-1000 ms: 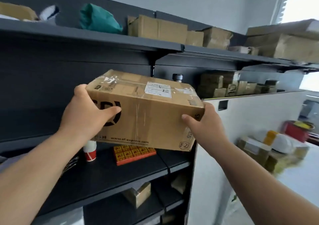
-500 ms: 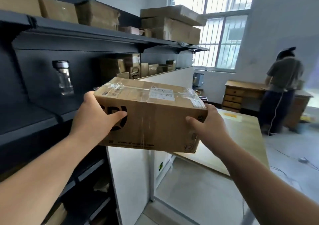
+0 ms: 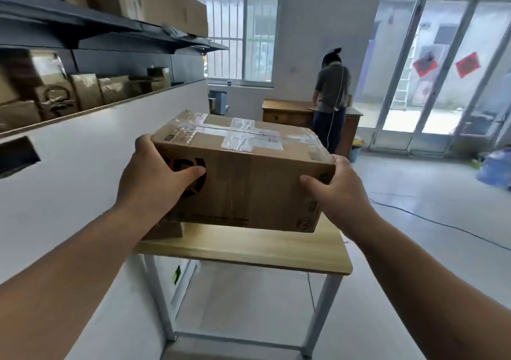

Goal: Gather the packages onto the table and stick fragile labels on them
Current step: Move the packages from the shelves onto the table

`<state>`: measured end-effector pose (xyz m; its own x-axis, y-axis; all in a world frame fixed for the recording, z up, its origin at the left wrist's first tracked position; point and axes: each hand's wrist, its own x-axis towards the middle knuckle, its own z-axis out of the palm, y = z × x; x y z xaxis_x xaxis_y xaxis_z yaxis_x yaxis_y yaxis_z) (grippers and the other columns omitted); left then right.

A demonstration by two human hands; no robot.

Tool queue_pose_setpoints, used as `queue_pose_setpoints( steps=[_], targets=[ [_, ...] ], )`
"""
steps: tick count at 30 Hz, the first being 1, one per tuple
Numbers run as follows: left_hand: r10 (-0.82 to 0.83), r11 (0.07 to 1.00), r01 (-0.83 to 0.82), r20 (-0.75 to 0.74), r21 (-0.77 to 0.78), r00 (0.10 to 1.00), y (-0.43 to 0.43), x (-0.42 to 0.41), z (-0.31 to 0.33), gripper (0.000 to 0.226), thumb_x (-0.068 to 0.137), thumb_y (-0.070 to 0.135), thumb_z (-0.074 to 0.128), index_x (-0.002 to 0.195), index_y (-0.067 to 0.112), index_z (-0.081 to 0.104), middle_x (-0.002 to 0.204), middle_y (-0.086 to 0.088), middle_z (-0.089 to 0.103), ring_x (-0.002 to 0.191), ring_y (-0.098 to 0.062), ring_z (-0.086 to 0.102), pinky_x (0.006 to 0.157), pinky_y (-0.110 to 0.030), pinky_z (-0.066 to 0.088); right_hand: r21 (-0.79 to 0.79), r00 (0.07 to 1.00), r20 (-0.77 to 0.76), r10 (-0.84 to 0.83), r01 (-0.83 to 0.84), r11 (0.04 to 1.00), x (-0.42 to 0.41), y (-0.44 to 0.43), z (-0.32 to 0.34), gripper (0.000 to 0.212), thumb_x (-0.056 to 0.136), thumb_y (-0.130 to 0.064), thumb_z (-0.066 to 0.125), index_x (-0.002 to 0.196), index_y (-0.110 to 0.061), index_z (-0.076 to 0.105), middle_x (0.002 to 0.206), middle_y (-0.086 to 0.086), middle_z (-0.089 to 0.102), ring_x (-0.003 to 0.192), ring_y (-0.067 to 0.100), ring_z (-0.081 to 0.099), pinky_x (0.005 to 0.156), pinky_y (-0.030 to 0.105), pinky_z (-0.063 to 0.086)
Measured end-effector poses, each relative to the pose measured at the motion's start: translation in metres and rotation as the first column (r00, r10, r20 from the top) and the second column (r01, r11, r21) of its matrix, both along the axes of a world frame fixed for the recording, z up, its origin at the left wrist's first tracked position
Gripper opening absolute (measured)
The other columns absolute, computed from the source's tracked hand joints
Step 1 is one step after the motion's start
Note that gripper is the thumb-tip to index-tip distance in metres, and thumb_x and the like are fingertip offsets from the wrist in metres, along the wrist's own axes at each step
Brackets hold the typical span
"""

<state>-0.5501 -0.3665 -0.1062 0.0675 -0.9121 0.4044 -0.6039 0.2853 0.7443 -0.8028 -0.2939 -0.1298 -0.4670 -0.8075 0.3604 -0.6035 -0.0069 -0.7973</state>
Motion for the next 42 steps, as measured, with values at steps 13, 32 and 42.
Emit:
queue_pose_setpoints(
  steps=[13,32,42],
  targets=[
    [-0.086,0.995,0.087,-0.03,0.045,0.996,-0.086,-0.191,-0.031,0.088,0.069,0.042,0.08,0.134,0.014,0.029,0.121,-0.002,0.054,0.109,-0.024,0.053,0.084,-0.035,0.047,0.05,0.999,-0.009,-0.04,0.041,0.998,-0.189,-0.062,-0.017,0.057,0.086,-0.028,0.069,0.133,-0.018,0.04,0.117,-0.007,0.054,0.111,0.019,0.054,0.093,0.043,0.052],
    [-0.014,0.999,0.017,-0.081,0.041,0.997,-0.171,-0.292,-0.05,0.085,0.067,0.039,0.082,0.132,0.014,0.032,0.112,0.004,0.054,0.1,-0.018,0.053,0.078,-0.033,0.045,0.077,0.999,0.004,0.032,-0.033,0.996,-0.3,-0.168,-0.033,0.055,0.083,-0.031,0.07,0.129,-0.023,0.041,0.111,-0.011,0.055,0.102,0.014,0.055,0.09,0.044,0.053],
    [0.156,0.985,-0.149,-0.081,0.086,0.984,-0.199,-0.335,-0.083,0.086,0.066,0.039,0.083,0.132,0.014,0.033,0.113,0.002,0.056,0.1,-0.022,0.056,0.074,-0.032,0.043,0.137,0.986,-0.015,0.168,-0.164,0.977,-0.353,-0.234,-0.059,0.051,0.081,-0.031,0.071,0.125,-0.027,0.044,0.106,-0.011,0.058,0.099,0.015,0.058,0.086,0.043,0.054]
  ],
)
